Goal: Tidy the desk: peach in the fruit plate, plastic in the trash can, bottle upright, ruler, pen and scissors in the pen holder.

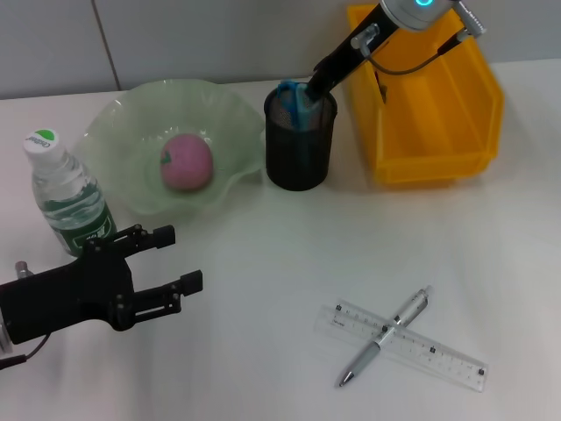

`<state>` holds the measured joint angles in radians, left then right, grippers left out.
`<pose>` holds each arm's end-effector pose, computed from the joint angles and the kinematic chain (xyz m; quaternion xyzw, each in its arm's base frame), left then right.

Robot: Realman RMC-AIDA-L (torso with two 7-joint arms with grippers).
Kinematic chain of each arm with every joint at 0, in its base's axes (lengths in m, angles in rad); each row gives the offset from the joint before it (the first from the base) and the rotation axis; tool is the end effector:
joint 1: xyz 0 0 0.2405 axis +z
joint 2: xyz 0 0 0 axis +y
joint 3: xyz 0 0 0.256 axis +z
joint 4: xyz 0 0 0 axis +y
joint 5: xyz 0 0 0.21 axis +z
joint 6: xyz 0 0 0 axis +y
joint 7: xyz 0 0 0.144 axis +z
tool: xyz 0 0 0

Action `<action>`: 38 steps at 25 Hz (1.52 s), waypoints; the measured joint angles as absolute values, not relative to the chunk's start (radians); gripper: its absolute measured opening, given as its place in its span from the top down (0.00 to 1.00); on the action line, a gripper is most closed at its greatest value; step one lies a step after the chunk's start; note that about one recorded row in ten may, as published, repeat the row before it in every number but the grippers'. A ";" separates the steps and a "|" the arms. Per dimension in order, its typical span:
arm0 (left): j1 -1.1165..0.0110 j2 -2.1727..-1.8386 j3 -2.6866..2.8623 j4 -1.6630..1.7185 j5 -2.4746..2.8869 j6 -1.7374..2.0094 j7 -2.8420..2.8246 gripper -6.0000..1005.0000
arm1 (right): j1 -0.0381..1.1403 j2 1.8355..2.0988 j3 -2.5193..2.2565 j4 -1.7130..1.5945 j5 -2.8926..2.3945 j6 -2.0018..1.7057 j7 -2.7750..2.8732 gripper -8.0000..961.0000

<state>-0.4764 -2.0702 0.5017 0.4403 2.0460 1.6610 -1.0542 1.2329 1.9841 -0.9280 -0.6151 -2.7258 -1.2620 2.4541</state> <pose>-0.2870 0.2872 -0.0157 -0.9254 -0.1758 -0.3061 0.1377 0.0957 0.4787 0.0089 -0.9145 0.3207 -0.1027 0.2244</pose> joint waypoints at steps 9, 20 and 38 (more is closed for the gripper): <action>-0.478 -2.069 0.503 0.440 2.046 1.654 -1.056 0.20 | 1.221 1.989 -0.928 -0.637 -2.722 -1.252 2.458 0.57; -0.467 -2.066 0.507 0.440 2.049 1.651 -1.056 0.20 | 1.162 2.038 -0.917 -0.785 -2.709 -1.318 2.458 0.34; -0.385 -2.064 0.711 0.504 2.057 1.646 -0.977 0.20 | 0.933 2.085 -1.172 -1.082 -2.499 -1.708 2.513 0.22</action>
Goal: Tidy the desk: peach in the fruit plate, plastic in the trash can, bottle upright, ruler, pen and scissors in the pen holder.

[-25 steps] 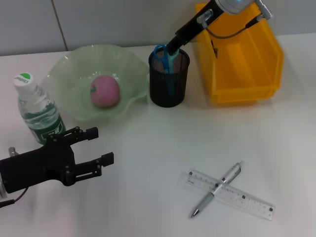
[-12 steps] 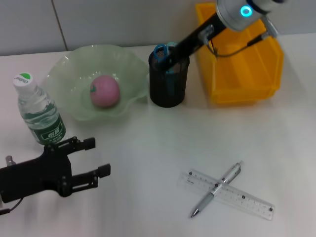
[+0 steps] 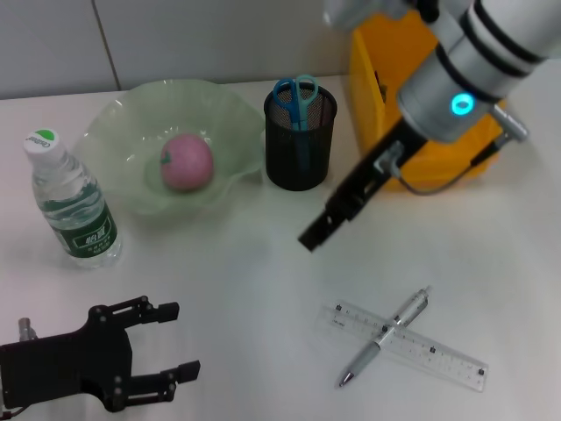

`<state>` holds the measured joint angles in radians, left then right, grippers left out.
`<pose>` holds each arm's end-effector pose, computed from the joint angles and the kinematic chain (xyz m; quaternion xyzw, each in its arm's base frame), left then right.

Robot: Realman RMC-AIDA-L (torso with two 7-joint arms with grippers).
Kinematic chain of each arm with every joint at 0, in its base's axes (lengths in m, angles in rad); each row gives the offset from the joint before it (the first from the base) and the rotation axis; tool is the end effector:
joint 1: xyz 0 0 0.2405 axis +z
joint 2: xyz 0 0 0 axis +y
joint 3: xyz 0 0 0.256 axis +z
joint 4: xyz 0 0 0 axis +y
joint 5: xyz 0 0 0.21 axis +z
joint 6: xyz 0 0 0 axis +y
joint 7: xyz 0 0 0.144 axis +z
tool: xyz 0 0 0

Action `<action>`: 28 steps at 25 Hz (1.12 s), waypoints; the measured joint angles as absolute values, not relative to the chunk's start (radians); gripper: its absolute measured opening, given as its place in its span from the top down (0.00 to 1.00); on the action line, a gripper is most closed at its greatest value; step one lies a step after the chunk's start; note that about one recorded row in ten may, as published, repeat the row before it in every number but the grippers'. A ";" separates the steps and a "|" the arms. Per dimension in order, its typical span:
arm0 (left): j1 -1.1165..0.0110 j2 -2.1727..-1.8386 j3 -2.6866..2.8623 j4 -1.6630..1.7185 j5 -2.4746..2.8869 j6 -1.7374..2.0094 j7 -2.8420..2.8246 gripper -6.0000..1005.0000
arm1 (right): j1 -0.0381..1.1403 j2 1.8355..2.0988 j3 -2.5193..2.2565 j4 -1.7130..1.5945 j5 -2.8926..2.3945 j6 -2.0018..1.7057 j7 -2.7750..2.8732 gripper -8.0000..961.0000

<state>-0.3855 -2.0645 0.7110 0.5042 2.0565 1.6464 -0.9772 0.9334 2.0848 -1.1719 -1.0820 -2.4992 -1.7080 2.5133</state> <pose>-0.3083 0.2554 -0.0267 -0.9600 -0.1322 -0.2281 0.0939 0.1098 0.3812 -0.0088 -0.9361 0.3188 -0.1372 0.0574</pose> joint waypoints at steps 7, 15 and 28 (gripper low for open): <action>-0.384 -2.064 0.736 0.505 2.056 1.657 -0.891 0.20 | 0.890 2.085 -1.343 -1.075 -2.497 -1.677 2.512 0.22; -0.394 -2.068 0.737 0.504 2.051 1.637 -0.868 0.20 | 0.829 2.086 -1.464 -1.094 -2.491 -1.611 2.497 0.22; -0.384 -2.065 0.738 0.495 2.056 1.625 -0.865 0.21 | 0.751 2.089 -1.680 -1.169 -2.486 -1.542 2.565 0.22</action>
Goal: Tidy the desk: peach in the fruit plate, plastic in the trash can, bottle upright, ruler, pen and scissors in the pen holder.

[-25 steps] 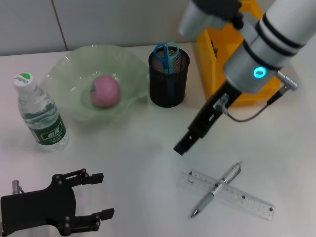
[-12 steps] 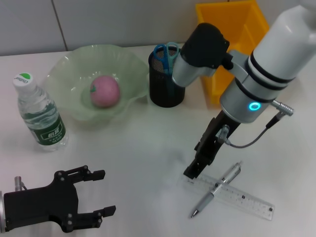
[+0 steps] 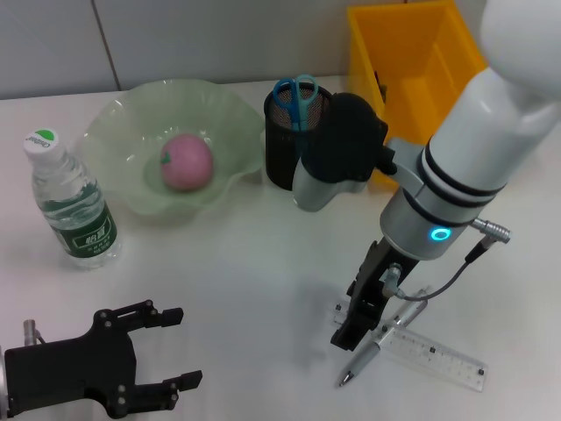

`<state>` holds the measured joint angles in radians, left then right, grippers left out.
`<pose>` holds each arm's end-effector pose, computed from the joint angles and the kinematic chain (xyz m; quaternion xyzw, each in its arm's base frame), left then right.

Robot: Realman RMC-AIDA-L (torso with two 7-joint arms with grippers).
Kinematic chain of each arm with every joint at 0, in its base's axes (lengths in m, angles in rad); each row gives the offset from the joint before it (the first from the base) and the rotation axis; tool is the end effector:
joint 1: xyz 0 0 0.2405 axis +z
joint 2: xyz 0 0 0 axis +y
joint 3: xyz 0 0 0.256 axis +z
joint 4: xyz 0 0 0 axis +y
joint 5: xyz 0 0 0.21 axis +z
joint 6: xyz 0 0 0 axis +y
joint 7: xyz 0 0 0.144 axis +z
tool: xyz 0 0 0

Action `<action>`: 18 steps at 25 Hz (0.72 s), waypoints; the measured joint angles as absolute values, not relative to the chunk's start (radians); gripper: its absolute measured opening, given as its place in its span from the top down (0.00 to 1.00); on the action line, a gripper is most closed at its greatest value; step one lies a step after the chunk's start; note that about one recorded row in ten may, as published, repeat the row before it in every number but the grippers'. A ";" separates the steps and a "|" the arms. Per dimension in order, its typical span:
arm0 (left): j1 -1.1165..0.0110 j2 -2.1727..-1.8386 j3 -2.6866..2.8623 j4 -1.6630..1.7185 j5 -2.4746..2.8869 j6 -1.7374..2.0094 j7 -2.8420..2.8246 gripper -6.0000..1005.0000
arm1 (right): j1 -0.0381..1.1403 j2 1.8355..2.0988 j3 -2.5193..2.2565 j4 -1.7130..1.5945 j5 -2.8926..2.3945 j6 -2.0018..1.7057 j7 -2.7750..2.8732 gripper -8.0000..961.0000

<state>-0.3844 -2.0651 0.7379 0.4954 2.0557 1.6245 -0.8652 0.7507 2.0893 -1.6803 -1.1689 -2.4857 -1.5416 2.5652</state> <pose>-0.3099 0.2539 -0.0316 -0.9685 -0.0804 -0.2129 0.1006 0.1479 0.3322 -0.0702 -0.9388 0.2279 -0.2523 0.0559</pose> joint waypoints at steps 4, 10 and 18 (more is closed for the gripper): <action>-0.385 -2.065 0.738 0.495 2.056 1.624 -0.867 0.21 | 0.737 2.089 -1.703 -1.186 -2.488 -1.517 2.583 0.22; -0.388 -2.065 0.738 0.497 2.056 1.624 -0.876 0.21 | 0.721 2.091 -1.734 -1.197 -2.495 -1.493 2.612 0.22; -0.385 -2.065 0.734 0.495 2.055 1.624 -0.877 0.21 | 0.707 2.091 -1.750 -1.208 -2.515 -1.485 2.625 0.23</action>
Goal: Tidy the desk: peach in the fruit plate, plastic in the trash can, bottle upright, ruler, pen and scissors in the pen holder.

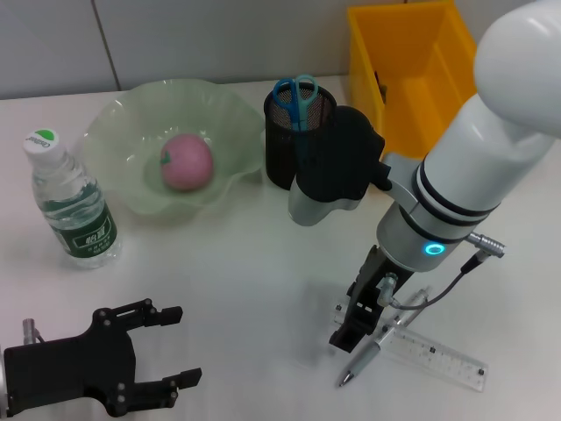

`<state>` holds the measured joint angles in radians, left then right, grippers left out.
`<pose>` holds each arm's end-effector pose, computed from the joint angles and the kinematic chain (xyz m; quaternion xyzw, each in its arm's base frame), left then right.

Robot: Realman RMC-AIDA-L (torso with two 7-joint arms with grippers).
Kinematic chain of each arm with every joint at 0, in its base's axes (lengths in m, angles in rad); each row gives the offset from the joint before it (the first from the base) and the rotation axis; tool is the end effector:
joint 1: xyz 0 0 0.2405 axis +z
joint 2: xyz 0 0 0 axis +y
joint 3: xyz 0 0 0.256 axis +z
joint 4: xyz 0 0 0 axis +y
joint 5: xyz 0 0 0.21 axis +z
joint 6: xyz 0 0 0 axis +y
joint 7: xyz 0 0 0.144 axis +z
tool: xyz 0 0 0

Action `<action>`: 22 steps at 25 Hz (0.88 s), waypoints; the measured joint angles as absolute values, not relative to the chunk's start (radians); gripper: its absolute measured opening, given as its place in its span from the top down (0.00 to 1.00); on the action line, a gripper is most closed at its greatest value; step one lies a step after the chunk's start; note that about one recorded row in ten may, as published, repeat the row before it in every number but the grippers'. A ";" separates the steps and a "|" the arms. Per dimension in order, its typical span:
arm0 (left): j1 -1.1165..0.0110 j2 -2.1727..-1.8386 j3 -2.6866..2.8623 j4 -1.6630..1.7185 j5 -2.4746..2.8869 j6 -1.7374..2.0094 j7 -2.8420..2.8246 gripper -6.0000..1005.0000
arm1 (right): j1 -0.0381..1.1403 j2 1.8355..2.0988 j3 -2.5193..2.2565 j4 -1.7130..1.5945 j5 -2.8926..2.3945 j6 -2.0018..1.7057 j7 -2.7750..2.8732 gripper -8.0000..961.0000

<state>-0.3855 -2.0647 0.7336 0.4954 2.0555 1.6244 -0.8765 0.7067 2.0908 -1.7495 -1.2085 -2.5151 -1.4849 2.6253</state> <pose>-0.3099 0.2546 -0.0310 -0.9677 -0.0860 -0.2141 0.1013 0.1534 0.3270 -0.0774 -0.9357 0.2306 -0.2544 0.0818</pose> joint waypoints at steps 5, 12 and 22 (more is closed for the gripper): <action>-0.384 -2.065 0.733 0.495 2.055 1.624 -0.871 0.21 | 0.701 2.091 -1.752 -1.214 -2.519 -1.475 2.627 0.23; -0.383 -2.065 0.737 0.495 2.055 1.623 -0.869 0.21 | 0.699 2.091 -1.754 -1.217 -2.520 -1.467 2.633 0.24; -0.383 -2.063 0.738 0.498 2.055 1.623 -0.868 0.21 | 0.704 2.091 -1.782 -1.209 -2.520 -1.459 2.653 0.42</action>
